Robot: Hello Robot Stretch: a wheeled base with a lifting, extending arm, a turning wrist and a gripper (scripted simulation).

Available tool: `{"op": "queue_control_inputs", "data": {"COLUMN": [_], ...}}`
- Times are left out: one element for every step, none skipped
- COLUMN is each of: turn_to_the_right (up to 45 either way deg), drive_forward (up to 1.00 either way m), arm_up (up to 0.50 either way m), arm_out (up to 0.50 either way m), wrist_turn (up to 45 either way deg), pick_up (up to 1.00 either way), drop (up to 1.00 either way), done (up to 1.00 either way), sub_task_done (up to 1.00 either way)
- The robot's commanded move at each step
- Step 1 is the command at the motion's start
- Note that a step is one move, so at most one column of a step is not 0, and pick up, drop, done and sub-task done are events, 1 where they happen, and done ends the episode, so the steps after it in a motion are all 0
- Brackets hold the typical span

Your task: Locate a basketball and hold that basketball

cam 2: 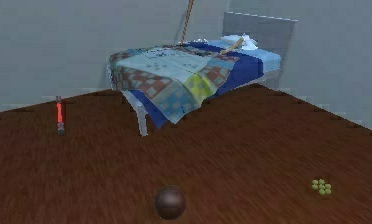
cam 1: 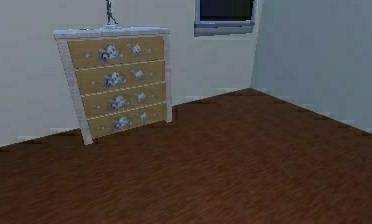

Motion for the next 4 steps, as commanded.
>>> {"op": "queue_control_inputs", "data": {"turn_to_the_right": [0.0, 0.0, 0.0, 0.0], "drive_forward": [0.0, 0.0, 0.0, 0.0], "arm_up": [0.0, 0.0, 0.0, 0.0], "arm_out": [0.5, 0.0, 0.0, 0.0], "wrist_turn": [0.0, 45.0, 45.0, 45.0], "pick_up": [0.0, 0.0, 0.0, 0.0], "drop": [0.0, 0.0, 0.0, 0.0], "done": [0.0, 0.0, 0.0, 0.0], "sub_task_done": [0.0, 0.0, 0.0, 0.0]}}
